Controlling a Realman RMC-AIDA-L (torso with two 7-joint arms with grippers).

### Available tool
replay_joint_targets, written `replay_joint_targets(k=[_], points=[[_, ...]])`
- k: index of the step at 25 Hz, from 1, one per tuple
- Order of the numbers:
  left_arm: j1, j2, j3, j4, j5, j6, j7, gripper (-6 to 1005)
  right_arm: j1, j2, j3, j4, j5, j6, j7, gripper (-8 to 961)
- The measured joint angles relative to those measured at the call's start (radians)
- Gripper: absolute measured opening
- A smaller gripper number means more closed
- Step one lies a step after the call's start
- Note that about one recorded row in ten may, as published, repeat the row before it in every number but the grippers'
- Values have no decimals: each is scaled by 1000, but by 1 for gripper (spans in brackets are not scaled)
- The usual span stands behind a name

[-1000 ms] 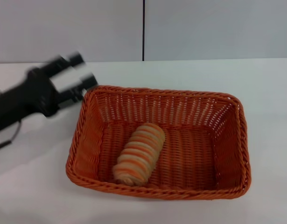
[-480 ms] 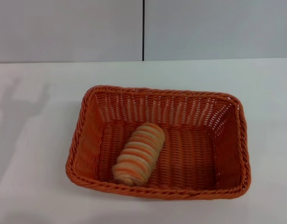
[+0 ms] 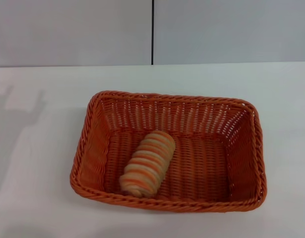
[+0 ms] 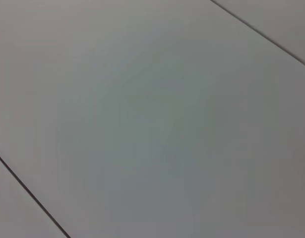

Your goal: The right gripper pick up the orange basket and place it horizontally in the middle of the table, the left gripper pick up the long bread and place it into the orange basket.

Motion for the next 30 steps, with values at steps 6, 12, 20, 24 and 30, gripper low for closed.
replay_joint_targets(k=[6, 12, 20, 24, 30], points=[[3, 0, -1, 0, -1, 0, 5, 857, -3, 11, 1, -1, -1, -3, -28, 479], [-7, 1, -8, 5, -2, -11, 6, 857, -3, 32, 1, -1, 23, -3, -105, 480], [-16, 1, -16, 4, -2, -21, 7, 857, 10, 54, 1, -30, 119, -4, -229, 481], [-17, 1, -16, 1, -2, -24, 7, 856, 18, 56, 1, -42, 132, -4, -258, 481], [-15, 1, -16, -1, -3, -27, 7, 856, 36, 59, 1, -74, 181, 4, -331, 479]])
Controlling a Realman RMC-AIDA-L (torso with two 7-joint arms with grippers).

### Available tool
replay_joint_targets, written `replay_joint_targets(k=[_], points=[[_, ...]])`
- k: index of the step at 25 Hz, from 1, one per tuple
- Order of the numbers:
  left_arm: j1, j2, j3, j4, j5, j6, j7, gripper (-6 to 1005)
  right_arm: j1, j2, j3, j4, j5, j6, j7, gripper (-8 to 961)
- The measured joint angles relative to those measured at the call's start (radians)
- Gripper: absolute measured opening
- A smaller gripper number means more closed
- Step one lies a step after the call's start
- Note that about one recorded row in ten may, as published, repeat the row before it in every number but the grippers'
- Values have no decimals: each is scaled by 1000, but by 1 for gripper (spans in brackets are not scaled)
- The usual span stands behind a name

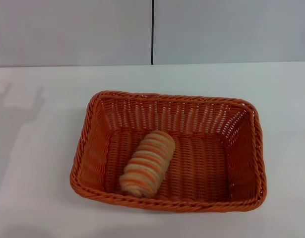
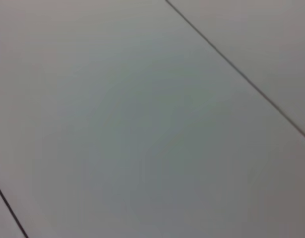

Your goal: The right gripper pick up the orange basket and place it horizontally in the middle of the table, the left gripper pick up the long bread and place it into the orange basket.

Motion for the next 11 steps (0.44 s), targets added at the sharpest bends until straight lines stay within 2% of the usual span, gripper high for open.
replay_joint_targets(k=[11], points=[[16, -3, 0, -4, 0, 12, 0, 857, 1, 1, 0, -37, 44, 15, -16, 478]])
